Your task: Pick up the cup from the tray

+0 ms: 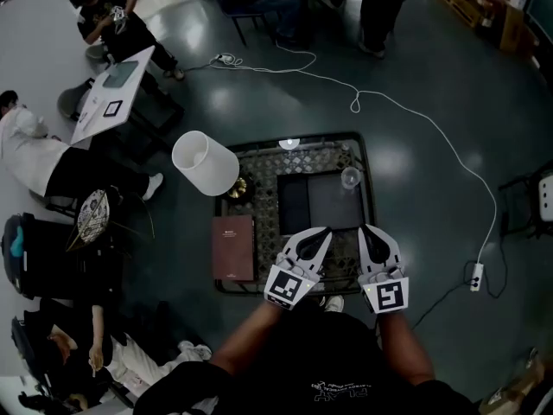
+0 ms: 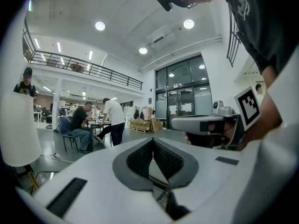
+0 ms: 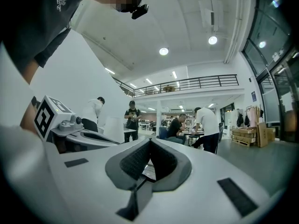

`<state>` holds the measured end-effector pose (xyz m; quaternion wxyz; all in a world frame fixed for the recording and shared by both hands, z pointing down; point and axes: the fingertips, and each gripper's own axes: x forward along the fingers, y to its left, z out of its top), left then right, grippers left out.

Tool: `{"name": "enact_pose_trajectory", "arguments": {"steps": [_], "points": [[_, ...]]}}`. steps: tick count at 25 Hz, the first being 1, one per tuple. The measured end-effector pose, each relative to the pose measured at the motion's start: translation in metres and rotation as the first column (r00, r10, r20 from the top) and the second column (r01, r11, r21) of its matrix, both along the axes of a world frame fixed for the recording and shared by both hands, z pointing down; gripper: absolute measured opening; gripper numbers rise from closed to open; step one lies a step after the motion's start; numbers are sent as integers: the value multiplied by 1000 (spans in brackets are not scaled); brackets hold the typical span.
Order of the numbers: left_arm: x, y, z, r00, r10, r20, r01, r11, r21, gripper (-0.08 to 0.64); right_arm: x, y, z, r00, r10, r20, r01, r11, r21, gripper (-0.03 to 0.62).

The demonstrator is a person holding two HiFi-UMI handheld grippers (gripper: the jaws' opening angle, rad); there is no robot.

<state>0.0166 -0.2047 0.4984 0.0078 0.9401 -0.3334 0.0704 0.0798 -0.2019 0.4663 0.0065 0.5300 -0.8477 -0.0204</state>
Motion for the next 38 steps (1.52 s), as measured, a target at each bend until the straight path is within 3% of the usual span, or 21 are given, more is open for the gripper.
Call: {"name": "enact_pose_trajectory", "arguments": {"steps": [10, 15, 27, 38], "points": [[6, -45, -1, 998, 49, -47, -50, 998, -25, 11, 22, -35, 11, 995, 78, -55, -82, 994, -66, 9], [13, -60, 15, 997, 70, -25, -71, 997, -35, 10, 28, -47, 13, 993, 99, -69, -104, 992, -74, 9], [42, -89, 45, 1000, 3, -18, -5, 996, -85, 11, 31, -75, 29, 1000, -8, -21, 7, 997, -76, 9], [49, -115, 95, 998, -54, 41, 57, 994, -94, 37, 44, -92, 75, 1000, 9, 21, -6, 991, -133, 9]]}}
